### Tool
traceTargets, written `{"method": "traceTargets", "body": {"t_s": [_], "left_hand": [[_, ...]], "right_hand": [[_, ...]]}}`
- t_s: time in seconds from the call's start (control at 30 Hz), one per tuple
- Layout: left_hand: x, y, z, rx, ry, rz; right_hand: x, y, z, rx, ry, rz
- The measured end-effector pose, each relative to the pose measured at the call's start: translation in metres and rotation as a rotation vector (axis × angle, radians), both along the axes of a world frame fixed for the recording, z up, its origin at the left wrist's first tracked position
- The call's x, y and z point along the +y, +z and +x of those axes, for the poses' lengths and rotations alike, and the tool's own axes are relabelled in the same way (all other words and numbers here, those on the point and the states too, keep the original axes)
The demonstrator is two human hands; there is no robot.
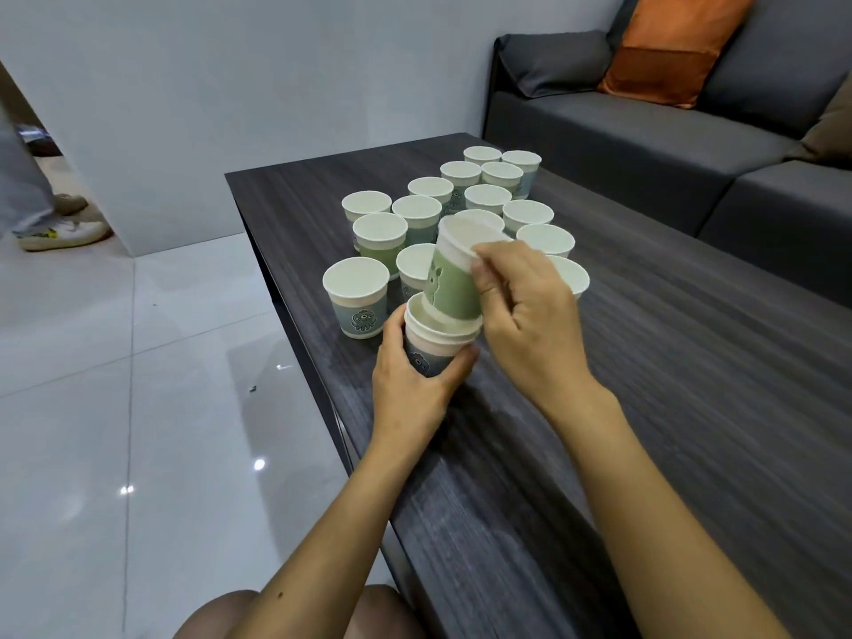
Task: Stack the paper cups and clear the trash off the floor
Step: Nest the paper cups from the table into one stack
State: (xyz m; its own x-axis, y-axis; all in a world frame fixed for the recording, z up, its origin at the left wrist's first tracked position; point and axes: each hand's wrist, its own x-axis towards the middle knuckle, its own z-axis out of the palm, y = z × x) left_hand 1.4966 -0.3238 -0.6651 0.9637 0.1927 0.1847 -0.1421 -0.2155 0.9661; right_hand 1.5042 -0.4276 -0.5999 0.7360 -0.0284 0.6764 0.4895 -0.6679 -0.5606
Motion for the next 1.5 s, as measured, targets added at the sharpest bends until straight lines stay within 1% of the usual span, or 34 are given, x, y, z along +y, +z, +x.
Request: {"method": "traceTargets", "body": {"t_s": [0.07,0.13,0.3,0.37,0.4,0.47,0.5,0.57,0.67,0.73,0.8,0.87,0.97,1.03,1.13,1.23,1.3,1.4,1.5], "left_hand": [[0.001,0.0,0.0,-0.01,-0.009,0.01],[0.002,0.0,0.001,-0.014,-0.013,0.002],[0.002,-0.001,0.003,-0.011,0.029,-0.036],[0.001,-0.001,0.003,-0.011,0.022,-0.033],[0.0,-0.001,0.004,-0.012,0.019,-0.027],[-0.004,0.0,0.005,-0.027,0.019,0.0],[-0.006,0.0,0.006,-0.036,0.017,0.013],[-0.013,0.002,0.011,-0.052,0.011,0.027],[-0.031,0.007,0.024,-0.096,0.009,0.067],[-0.045,0.008,0.031,-0.14,0.025,0.136],[-0.052,0.004,0.033,-0.2,0.057,0.214],[-0.052,-0.001,0.035,-0.243,0.102,0.24],[-0.05,-0.007,0.04,-0.281,0.087,0.283],[-0.051,-0.009,0.041,-0.315,0.053,0.339],[-0.051,-0.011,0.041,-0.334,0.031,0.369],[-0.047,-0.01,0.039,-0.302,0.037,0.306],[-0.047,-0.009,0.037,-0.301,0.026,0.295],[-0.047,-0.008,0.035,-0.35,0.023,0.291],[-0.045,-0.004,0.035,-0.338,0.058,0.218]], "right_hand": [[0.003,-0.01,0.001,0.06,0.024,-0.092],[0.008,-0.021,0.003,0.098,0.05,-0.14],[0.013,-0.04,0.001,0.1,0.067,-0.165],[0.009,-0.038,0.001,0.147,0.121,-0.101],[0.005,-0.034,0.002,0.179,0.139,-0.017],[-0.01,-0.028,0.006,0.186,0.076,0.164],[-0.019,-0.027,0.008,0.165,-0.002,0.202],[-0.04,-0.029,0.011,0.147,-0.151,0.145],[-0.068,-0.038,0.013,0.295,-0.298,-0.072],[-0.079,-0.048,0.016,0.366,-0.341,-0.175],[-0.083,-0.057,0.02,0.294,-0.347,-0.187],[-0.083,-0.062,0.025,0.176,-0.356,-0.122],[-0.08,-0.058,0.029,0.028,-0.327,0.159],[-0.074,-0.051,0.031,-0.077,-0.296,0.269],[-0.066,-0.044,0.033,-0.182,-0.243,0.271],[-0.057,-0.044,0.03,-0.143,-0.149,0.354],[-0.051,-0.048,0.028,-0.115,-0.104,0.37],[-0.042,-0.056,0.029,-0.09,-0.067,0.277],[-0.033,-0.062,0.026,-0.004,-0.051,0.148]]}}
